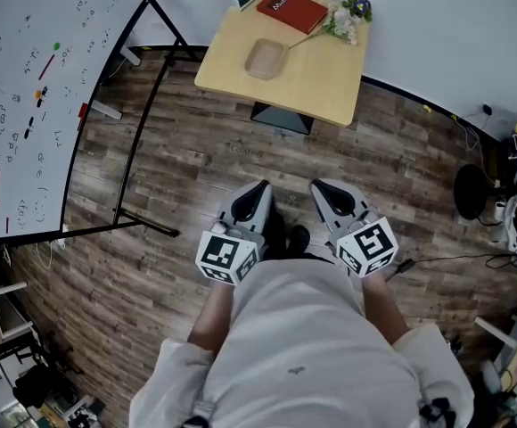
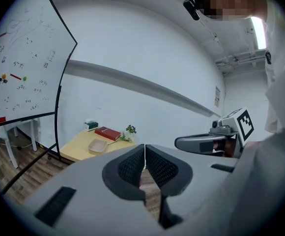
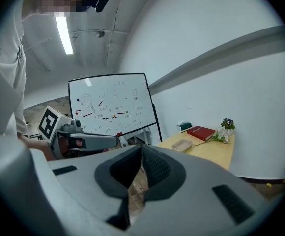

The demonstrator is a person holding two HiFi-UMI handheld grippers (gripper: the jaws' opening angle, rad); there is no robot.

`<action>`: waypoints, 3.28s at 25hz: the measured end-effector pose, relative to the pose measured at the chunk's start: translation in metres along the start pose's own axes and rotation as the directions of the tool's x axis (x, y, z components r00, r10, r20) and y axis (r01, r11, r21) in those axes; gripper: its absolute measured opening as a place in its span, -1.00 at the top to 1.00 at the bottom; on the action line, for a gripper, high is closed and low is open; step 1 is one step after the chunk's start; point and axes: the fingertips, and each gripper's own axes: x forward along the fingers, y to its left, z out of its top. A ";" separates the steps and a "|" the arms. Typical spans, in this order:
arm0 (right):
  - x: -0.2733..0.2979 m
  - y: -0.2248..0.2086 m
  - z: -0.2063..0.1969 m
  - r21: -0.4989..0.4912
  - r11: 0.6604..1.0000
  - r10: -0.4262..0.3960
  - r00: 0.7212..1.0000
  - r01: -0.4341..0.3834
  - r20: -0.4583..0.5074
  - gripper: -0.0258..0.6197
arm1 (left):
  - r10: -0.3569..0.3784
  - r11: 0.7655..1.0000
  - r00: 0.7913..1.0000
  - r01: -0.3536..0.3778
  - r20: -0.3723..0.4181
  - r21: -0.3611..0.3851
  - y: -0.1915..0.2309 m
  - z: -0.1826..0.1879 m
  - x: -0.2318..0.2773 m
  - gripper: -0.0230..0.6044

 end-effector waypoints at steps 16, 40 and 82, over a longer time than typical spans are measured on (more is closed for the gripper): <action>0.086 -0.024 0.019 0.005 1.000 -0.010 0.999 0.011 -0.046 0.64 | -0.028 1.000 0.999 0.028 -0.032 -0.015 0.077 0.016 0.035 0.81; 0.184 -0.050 0.035 -0.009 0.994 -0.106 0.990 0.106 -0.090 0.58 | -0.121 0.992 0.992 0.120 -0.039 -0.025 0.171 0.041 0.078 0.76; 0.331 -0.174 0.014 -0.118 0.969 0.167 0.923 -0.219 -0.345 0.61 | 0.119 0.983 0.986 -0.133 -0.115 -0.123 0.246 0.061 0.201 0.76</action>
